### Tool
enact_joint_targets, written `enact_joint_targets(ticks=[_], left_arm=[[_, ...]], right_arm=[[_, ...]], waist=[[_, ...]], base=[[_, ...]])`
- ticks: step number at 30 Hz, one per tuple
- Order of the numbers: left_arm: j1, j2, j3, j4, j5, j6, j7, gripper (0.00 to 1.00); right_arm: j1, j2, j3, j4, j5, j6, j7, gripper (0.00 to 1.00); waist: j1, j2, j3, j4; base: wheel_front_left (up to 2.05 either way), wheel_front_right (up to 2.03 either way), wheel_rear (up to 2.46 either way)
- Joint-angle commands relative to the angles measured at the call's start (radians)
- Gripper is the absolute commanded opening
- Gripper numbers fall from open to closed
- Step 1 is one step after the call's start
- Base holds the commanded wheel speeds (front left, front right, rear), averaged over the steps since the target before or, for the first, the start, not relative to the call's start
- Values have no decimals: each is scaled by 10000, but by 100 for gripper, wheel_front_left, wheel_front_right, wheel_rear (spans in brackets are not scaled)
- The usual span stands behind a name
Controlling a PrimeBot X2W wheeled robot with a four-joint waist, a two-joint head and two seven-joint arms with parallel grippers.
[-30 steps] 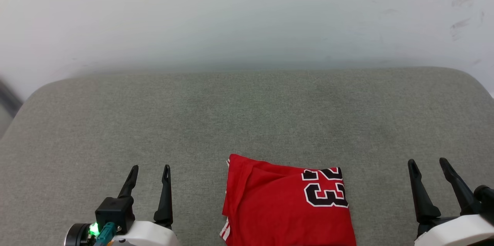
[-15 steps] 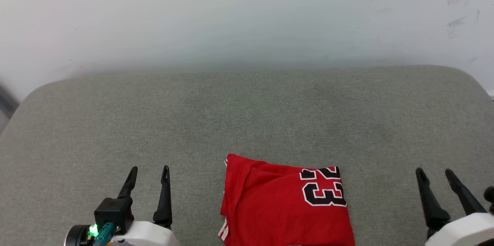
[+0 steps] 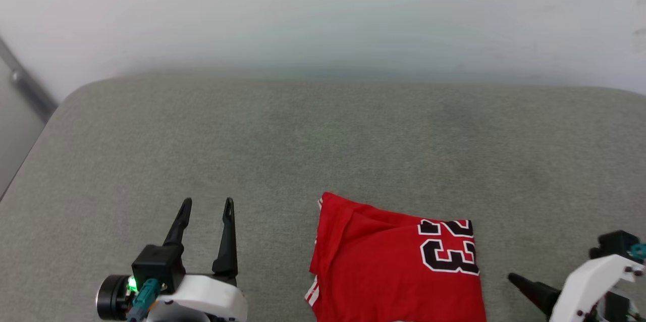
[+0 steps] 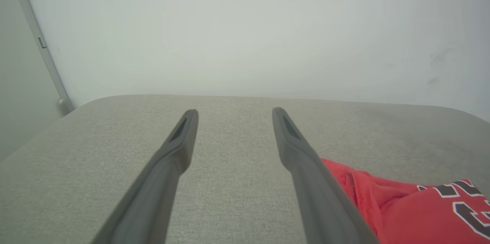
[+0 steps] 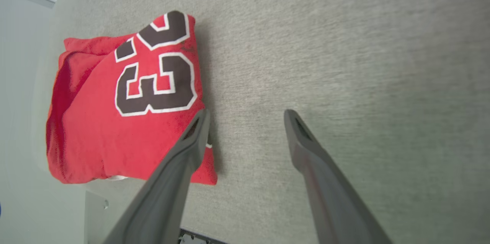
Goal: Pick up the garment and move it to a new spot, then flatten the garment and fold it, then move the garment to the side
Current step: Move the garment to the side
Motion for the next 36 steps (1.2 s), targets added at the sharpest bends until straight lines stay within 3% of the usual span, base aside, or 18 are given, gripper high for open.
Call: enact_joint_targets(ticks=[1, 14, 15, 16, 17, 25, 30, 36], left_arm=[[-251, 1, 44, -78, 109, -70, -49, 100], [-681, -160, 422, -317, 547, -384, -77, 100], [-654, -186, 457, -322, 556, -397, -77, 100], [-654, -186, 457, -322, 556, -397, -77, 100], [-620, -204, 506, -322, 595, -412, -78, 100], [-219, -235, 775, -126, 703, -476, -78, 100], [167, -194, 838, -86, 647, -479, -71, 100], [420, -248, 904, -202, 650, -504, -71, 100]], right_arm=[[-342, 71, 245, 232, 324, 1, 240, 100], [-1468, 208, 1942, 2628, 2555, -10, 468, 100], [-1510, 199, 2096, 2703, 2638, -10, 422, 28], [-1510, 199, 2096, 2703, 2638, -10, 422, 28], [-1552, 218, 2214, 2740, 2780, -10, 320, 0], [-1960, -405, 3339, 2160, 2964, -1, -629, 0], [-2129, -986, 4182, 2194, 1754, -1, -1520, 0], [-2538, -1384, 4613, 2662, 61, -1, -1969, 0]], waist=[[0, 0, 262, 296], [0, 0, 1126, 1319], [0, 0, 1128, 1349], [0, 0, 1128, 1349], [0, 0, 1118, 1368], [0, 0, 525, 1165], [0, 0, -8, 544], [0, 0, -124, -694]], base=[[0, 0, 0], [0, 0, 0], [0, 0, 0], [0, 0, 0], [0, 0, 0], [0, 0, 0], [0, 0, 0], [0, 0, 0]])
